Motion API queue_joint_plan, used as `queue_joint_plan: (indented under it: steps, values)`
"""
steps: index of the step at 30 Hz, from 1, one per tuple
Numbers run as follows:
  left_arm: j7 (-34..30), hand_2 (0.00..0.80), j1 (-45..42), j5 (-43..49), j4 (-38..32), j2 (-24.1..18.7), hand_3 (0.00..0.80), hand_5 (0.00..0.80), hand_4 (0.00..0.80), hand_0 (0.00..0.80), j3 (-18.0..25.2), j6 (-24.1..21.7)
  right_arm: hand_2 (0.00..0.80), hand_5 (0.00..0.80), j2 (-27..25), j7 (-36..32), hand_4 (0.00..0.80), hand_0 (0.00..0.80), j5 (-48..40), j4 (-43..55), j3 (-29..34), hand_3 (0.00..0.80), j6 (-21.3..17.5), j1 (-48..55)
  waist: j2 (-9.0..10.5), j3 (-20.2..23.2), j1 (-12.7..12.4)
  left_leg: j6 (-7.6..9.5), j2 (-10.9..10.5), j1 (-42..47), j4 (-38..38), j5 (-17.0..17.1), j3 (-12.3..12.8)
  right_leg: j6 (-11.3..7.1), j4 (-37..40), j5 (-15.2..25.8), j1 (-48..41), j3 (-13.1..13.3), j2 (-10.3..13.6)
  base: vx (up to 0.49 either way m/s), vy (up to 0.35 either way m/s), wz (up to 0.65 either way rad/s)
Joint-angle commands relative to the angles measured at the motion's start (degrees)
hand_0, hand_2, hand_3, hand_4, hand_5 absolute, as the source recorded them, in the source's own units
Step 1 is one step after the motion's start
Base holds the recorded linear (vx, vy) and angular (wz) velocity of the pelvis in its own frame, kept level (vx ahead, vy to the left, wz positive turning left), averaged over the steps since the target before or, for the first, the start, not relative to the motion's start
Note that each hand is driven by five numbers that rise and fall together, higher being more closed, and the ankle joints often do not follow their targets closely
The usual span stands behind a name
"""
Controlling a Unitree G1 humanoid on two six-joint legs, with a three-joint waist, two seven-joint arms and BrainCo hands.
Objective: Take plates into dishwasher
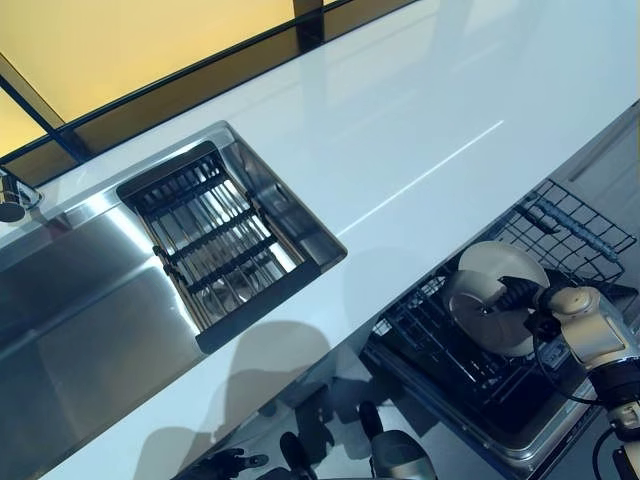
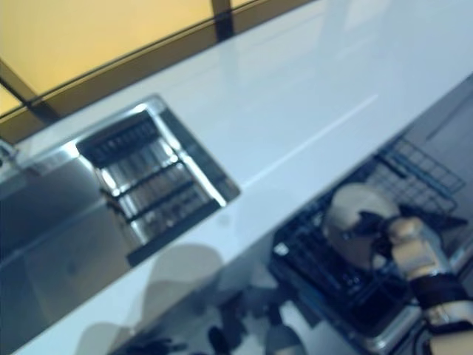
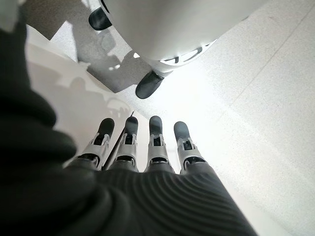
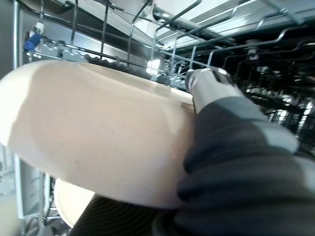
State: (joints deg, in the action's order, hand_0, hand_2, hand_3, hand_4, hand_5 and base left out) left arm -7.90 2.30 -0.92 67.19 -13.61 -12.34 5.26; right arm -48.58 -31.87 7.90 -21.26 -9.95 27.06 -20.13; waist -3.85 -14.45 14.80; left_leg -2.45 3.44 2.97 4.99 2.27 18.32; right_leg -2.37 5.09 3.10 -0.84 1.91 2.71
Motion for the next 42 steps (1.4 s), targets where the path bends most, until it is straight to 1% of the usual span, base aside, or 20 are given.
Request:
queue_joint_plan:
  steps: [1, 8, 15, 20, 27, 32, 37, 38, 40, 42]
  values:
    - [-0.1, 0.0, 4.7, -1.0, 1.4, -3.4, 0.0, 0.0, 0.0, 0.0, -1.6, -1.2, 0.8, 0.8, 2.9, 0.3, 0.8, 0.8, -0.6, -3.5, -2.4, 0.8, -0.5, -3.6, 2.85, 2.3, -1.8, -1.36, 0.5, 6.3, -0.5, -5.4, -2.1, -5.71, -1.0, 3.7, 4.8, 0.6, 4.2, -0.003, 0.013, 0.06]
    - [-0.9, 0.0, 5.0, -1.1, 1.0, -3.7, 0.0, 0.0, 0.0, 0.0, -2.5, -1.1, 0.8, 0.8, 4.0, 1.1, 0.8, 0.8, -0.3, -8.3, -3.5, 0.8, -1.6, -3.7, 2.28, 2.4, -2.6, -1.36, 0.4, 6.1, -0.6, -5.3, -3.0, -5.72, -1.0, 3.6, 4.5, 0.3, 4.6, -0.001, 0.011, 0.09]
    - [-0.6, 0.0, 5.5, -1.0, 0.7, -3.5, 0.0, 0.0, 0.0, 0.0, -3.4, -0.6, 0.8, 0.8, 4.6, 1.0, 0.8, 0.8, 0.7, -12.0, -4.6, 0.8, -2.4, -4.1, 2.3, 2.4, -3.4, -1.37, 0.3, 5.9, -0.7, -5.3, -3.7, -5.7, -0.8, 3.6, 4.1, 0.1, 4.7, 0.0, -0.004, 0.05]
    - [-0.6, 0.0, 5.6, -1.1, 0.5, -3.5, 0.0, 0.0, 0.0, 0.0, -4.1, -0.8, 0.8, 0.8, 5.1, 2.0, 0.8, 0.8, 3.0, -15.2, -5.6, 0.8, -3.5, -4.8, 2.12, 2.2, -4.1, -1.34, 0.4, 5.6, -0.8, -5.2, -4.3, -5.7, -0.8, 3.5, 4.1, 0.0, 4.8, -0.002, -0.001, 0.01]
    - [-0.9, 0.0, 6.0, -1.2, -0.2, -3.8, 0.0, 0.0, 0.0, 0.0, -4.9, -0.5, 0.8, 0.8, 4.9, 2.6, 0.8, 0.8, 6.4, -18.6, -6.5, 0.8, -4.0, -5.8, 1.67, 1.7, -4.9, -1.38, 0.3, 5.0, -0.9, -4.9, -5.1, -5.74, -0.7, 3.6, 4.1, -0.2, 5.0, -0.015, -0.002, 0.04]
    - [-1.0, 0.0, 6.3, -1.2, -0.2, -3.9, 0.0, 0.0, 0.0, 0.0, -5.5, -0.7, 0.8, 0.8, 5.2, 4.1, 0.8, 0.8, 6.9, -21.9, -6.8, 0.8, -4.9, -5.9, 1.43, 1.6, -5.4, -1.33, 0.4, 5.0, -0.8, -4.9, -5.7, -5.69, -0.6, 3.6, 4.1, -0.4, 5.1, -0.003, -0.001, 0.01]
    - [-1.0, 0.0, 6.4, -0.9, -0.1, -3.8, 0.0, 0.0, 0.0, 0.0, -5.6, -0.9, 0.8, 0.8, 5.3, 4.4, 0.8, 0.8, 5.5, -23.1, -6.7, 0.8, -4.7, -6.0, 1.22, 1.5, -5.6, -1.4, 0.4, 4.8, -0.8, -4.7, -5.9, -5.64, -0.5, 3.6, 4.0, -0.5, 5.1, 0.0, 0.0, 0.0]
    - [-1.1, 0.0, 6.6, -0.9, 0.0, -3.9, 0.0, 0.0, 0.0, 0.0, -5.7, -1.0, 0.675, 0.675, 5.3, 4.7, 0.675, 0.675, 4.9, -23.2, -6.5, 0.675, -4.8, -6.1, 1.2, 1.5, -5.6, -1.43, 0.4, 4.8, -0.8, -4.7, -5.9, -5.65, -0.5, 3.6, 4.0, -0.5, 5.1, 0.0, 0.0, 0.0]
    - [-1.1, 0.0, 6.8, -1.0, 0.1, -4.0, 0.0, 0.0, 0.0, 0.0, -5.7, -1.0, 0.0, 0.0, 5.3, 5.2, 0.0, 0.0, 4.3, -23.2, -6.4, 0.0, -4.9, -6.2, 1.2, 1.4, -5.5, -1.46, 0.4, 4.8, -0.7, -4.7, -5.9, -5.64, -0.5, 3.6, 4.0, -0.5, 5.1, 0.0, 0.0, 0.0]
    - [-1.2, 0.0, 6.8, -0.8, 0.1, -4.0, 0.0, 0.0, 0.0, 0.0, -5.5, -1.0, 0.0, 0.0, 5.1, 5.4, 0.0, 0.0, 3.7, -22.6, -6.1, 0.0, -4.7, -6.1, 1.23, 1.5, -5.5, -1.46, 0.5, 4.8, -0.7, -4.7, -5.9, -5.63, -0.5, 3.6, 3.9, -0.5, 5.0, 0.0, 0.0, 0.0]
